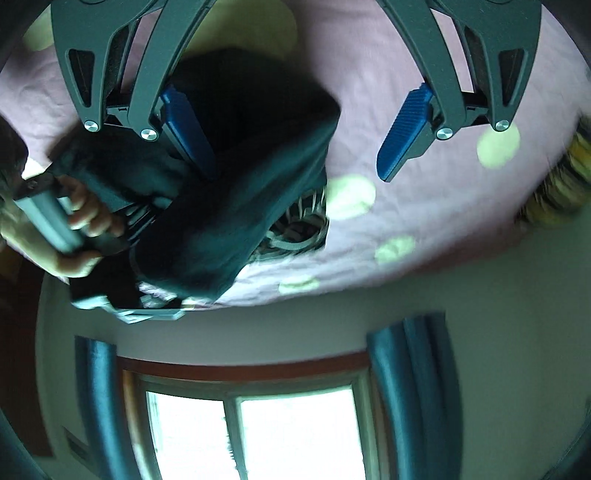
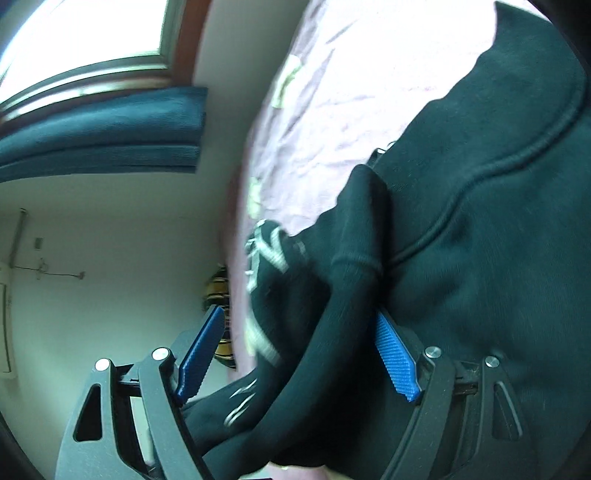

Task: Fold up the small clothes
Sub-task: 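Grasp the sleeve with the right gripper while the left gripper releases it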

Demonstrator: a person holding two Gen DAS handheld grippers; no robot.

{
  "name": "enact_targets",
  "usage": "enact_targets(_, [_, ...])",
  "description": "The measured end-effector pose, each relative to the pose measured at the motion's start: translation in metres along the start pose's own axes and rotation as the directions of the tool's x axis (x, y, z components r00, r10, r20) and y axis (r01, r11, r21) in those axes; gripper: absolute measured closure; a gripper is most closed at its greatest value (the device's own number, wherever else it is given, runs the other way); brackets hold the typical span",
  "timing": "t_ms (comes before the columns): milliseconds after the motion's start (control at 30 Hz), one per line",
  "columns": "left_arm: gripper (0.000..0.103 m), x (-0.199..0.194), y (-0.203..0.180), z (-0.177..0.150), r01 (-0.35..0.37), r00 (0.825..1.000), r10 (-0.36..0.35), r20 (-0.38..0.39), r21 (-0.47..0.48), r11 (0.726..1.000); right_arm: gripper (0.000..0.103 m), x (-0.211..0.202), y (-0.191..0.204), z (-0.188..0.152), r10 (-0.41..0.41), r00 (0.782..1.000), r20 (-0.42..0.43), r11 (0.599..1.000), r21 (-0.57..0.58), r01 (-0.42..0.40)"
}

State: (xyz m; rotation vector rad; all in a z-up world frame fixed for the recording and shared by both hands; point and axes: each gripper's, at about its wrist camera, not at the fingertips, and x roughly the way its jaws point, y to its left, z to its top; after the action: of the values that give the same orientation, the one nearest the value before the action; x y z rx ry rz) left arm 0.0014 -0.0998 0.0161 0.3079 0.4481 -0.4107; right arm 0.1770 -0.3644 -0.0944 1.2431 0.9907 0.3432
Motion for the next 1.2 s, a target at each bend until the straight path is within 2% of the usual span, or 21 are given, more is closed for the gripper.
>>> enact_targets(33, [0.015,0.002,-0.008,0.002,-0.009,1.000,0.009,0.013,0.047,0.999,0.029,0.003,0.001,0.002,-0.023,1.000,0.002,1.000,-0.018,0.023])
enact_targets(67, [0.017,0.005,-0.015,0.004,-0.014,1.000,0.012,0.020,0.088,0.996,0.049,0.005,0.002,0.004,-0.058,0.998,0.003,0.997,-0.046,0.058])
enact_targets(100, [0.020,0.007,-0.019,0.005,-0.014,1.000,0.012,0.023,0.106,0.994,0.059,0.006,0.004,0.005,-0.074,0.997,0.012,0.995,-0.073,0.074])
enact_targets(133, [0.041,0.012,-0.023,0.006,0.007,1.000,-0.008,0.012,0.119,0.993,0.068,0.005,0.006,0.006,-0.074,0.997,0.022,0.994,-0.081,0.075])
enact_targets(167, [0.054,0.017,-0.025,0.007,0.044,0.999,-0.044,-0.008,0.117,0.992,0.076,0.005,0.008,0.007,-0.075,0.997,0.028,0.992,-0.095,0.078])
enact_targets(200, [0.066,0.021,-0.026,0.008,0.069,0.997,-0.067,-0.024,0.108,0.992,0.077,0.001,0.013,0.007,-0.078,0.996,0.039,0.989,-0.124,0.082])
enact_targets(267, [0.072,0.023,-0.033,0.014,0.086,0.996,-0.084,-0.031,0.100,0.991,0.080,-0.010,0.021,0.006,-0.063,0.996,0.059,0.983,-0.167,0.072])
enact_targets(333, [0.075,0.017,-0.041,0.025,0.087,0.996,-0.086,-0.016,0.106,0.991,0.081,-0.031,0.027,0.005,-0.039,0.996,0.077,0.973,-0.223,0.055])
enact_targets(433, [0.078,0.004,-0.055,0.039,0.135,0.991,-0.137,0.010,0.085,0.987,0.081,-0.062,0.039,0.015,0.003,0.995,0.104,0.957,-0.288,0.028])
enact_targets(567, [0.079,-0.009,-0.093,0.050,0.195,0.978,-0.202,0.055,0.116,0.974,0.081,-0.103,0.028,0.028,0.033,0.991,0.131,0.947,-0.320,0.010])
enact_targets(633, [0.079,-0.005,-0.120,0.050,0.218,0.972,-0.229,0.056,0.154,0.964,0.081,-0.119,0.009,0.036,0.032,0.989,0.144,0.953,-0.301,0.013])
enact_targets(767, [0.079,0.015,-0.170,0.041,0.294,0.954,-0.299,-0.008,0.206,0.933,0.081,-0.139,-0.050,0.049,0.005,0.988,0.156,0.978,-0.208,0.028])
enact_targets(900, [0.079,0.032,-0.205,0.021,0.317,0.948,-0.309,-0.073,0.271,0.909,0.081,-0.142,-0.103,0.050,-0.037,0.990,0.135,0.991,-0.120,0.053])
enact_targets(1000, [0.078,0.040,-0.222,0.002,0.311,0.950,-0.292,-0.108,0.334,0.890,0.082,-0.137,-0.119,0.052,0.022,0.990,0.138,0.996,-0.093,-0.009])
enact_targets(1033, [0.075,0.039,-0.224,-0.001,0.301,0.954,-0.285,-0.098,0.349,0.888,0.082,-0.137,-0.120,0.052,0.040,0.990,0.136,0.996,-0.086,-0.028])
enact_targets(1100, [0.063,0.033,-0.228,-0.004,0.287,0.957,-0.280,-0.073,0.377,0.881,0.078,-0.143,-0.118,0.050,0.053,0.991,0.126,0.996,-0.080,-0.043])
enact_targets(1167, [0.043,0.022,-0.226,-0.004,0.297,0.952,-0.303,-0.048,0.387,0.873,0.067,-0.157,-0.112,0.042,0.046,0.989,0.140,0.996,-0.079,-0.035])
enact_targets(1200, [0.040,0.012,-0.222,-0.006,0.290,0.952,-0.306,-0.024,0.392,0.873,0.061,-0.169,-0.106,0.034,0.044,0.986,0.160,0.996,-0.089,-0.030])
